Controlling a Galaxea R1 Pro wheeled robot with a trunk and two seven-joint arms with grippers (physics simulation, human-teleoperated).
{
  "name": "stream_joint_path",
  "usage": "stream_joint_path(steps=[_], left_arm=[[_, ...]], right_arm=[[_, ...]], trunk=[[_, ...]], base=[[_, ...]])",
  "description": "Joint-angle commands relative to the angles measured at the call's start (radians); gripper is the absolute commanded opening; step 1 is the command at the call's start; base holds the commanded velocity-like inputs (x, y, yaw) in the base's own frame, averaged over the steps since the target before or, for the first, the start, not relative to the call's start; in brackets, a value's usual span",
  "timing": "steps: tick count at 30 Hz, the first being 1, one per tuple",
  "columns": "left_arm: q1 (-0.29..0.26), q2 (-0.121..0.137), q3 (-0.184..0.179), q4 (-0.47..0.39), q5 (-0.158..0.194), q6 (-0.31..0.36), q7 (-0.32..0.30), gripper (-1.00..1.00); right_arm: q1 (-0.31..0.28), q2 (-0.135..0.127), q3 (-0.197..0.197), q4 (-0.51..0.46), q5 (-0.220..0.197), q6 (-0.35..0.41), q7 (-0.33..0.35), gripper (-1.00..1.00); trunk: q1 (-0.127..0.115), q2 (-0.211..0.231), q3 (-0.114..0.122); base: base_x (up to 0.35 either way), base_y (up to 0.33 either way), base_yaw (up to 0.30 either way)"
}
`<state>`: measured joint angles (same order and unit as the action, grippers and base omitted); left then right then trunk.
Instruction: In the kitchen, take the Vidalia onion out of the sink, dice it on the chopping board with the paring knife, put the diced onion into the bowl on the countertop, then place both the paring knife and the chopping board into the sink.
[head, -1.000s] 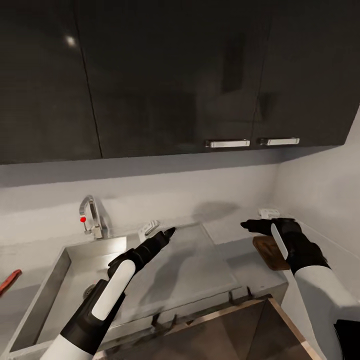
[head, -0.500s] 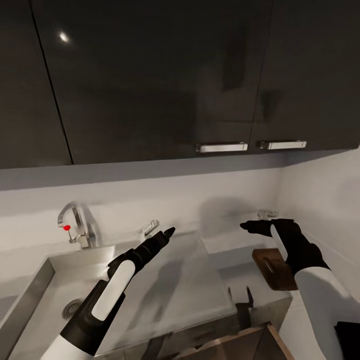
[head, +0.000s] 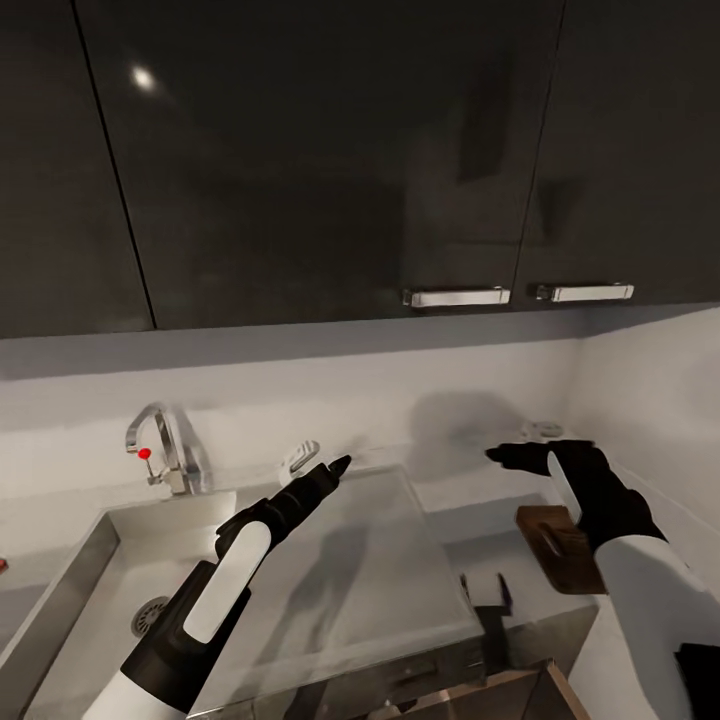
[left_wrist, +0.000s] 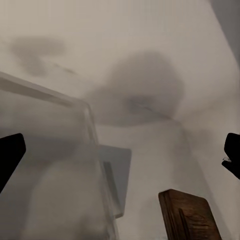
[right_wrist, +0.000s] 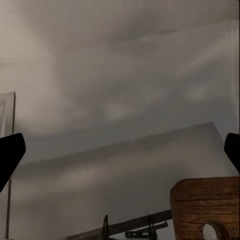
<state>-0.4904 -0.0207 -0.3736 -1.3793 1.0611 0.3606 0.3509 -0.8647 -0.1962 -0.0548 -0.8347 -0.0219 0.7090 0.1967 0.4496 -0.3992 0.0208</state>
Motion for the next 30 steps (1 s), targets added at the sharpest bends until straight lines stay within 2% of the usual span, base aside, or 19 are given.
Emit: stream_joint_path(steps=[1, 2, 3, 4, 7, 10, 13, 18, 20, 30], left_arm=[[0.0, -0.001, -0.001, -0.001, 0.01, 0.001, 0.008, 1.0], [-0.002, -0.002, 0.001, -0.001, 0.011, 0.007, 0.008, 1.0], [-0.002, -0.002, 0.002, -0.001, 0.012, 0.009, 0.007, 1.0], [-0.003, -0.002, 0.003, -0.001, 0.012, 0.01, 0.007, 1.0], [-0.003, -0.002, 0.005, -0.001, 0.013, 0.01, 0.007, 1.0], [-0.003, -0.002, 0.004, -0.001, 0.013, 0.011, 0.007, 1.0], [-0.003, -0.002, 0.004, -0.001, 0.014, 0.011, 0.007, 1.0], [-0.004, -0.002, 0.003, -0.001, 0.014, 0.012, 0.005, 1.0], [-0.005, -0.002, 0.003, -0.001, 0.014, 0.012, 0.005, 1.0], [-0.006, -0.003, 0.003, -0.001, 0.014, 0.012, 0.005, 1.0]], right_arm=[[0.0, -0.007, -0.003, -0.001, -0.003, 0.006, 0.003, 1.0], [0.004, -0.089, 0.001, 0.0, -0.007, 0.032, 0.06, 1.0], [0.006, -0.123, 0.001, -0.001, -0.004, 0.091, 0.121, 1.0], [0.008, -0.181, 0.003, -0.001, -0.003, 0.17, 0.2, 1.0], [0.009, -0.212, 0.005, 0.006, 0.002, 0.21, 0.238, 1.0], [0.009, -0.216, 0.007, 0.025, 0.004, 0.216, 0.243, 1.0], [0.0, -0.216, 0.017, 0.096, 0.008, 0.218, 0.242, 1.0], [-0.046, -0.204, 0.033, 0.254, 0.061, 0.217, 0.24, 1.0], [-0.055, -0.201, 0.035, 0.284, 0.075, 0.217, 0.242, 1.0], [-0.066, -0.196, 0.036, 0.308, 0.086, 0.217, 0.245, 1.0]], trunk=[[0.0, -0.001, -0.001], [0.0, -0.001, -0.001], [0.0, -0.001, -0.001], [0.0, -0.001, -0.001], [0.0, -0.001, -0.001], [0.0, -0.001, -0.001], [0.0, -0.001, -0.001], [0.0, -0.001, -0.001], [0.0, -0.001, -0.001], [0.0, -0.001, -0.001]], base=[[0.001, 0.0, 0.008], [0.0, 0.0, 0.002], [0.0, 0.0, 0.0], [0.0, 0.0, 0.0], [0.0, 0.0, 0.0], [0.0, 0.0, 0.0], [0.0, 0.0, 0.0], [0.0, 0.0, 0.0], [0.0, 0.0, 0.0], [0.0, 0.0, 0.0]])
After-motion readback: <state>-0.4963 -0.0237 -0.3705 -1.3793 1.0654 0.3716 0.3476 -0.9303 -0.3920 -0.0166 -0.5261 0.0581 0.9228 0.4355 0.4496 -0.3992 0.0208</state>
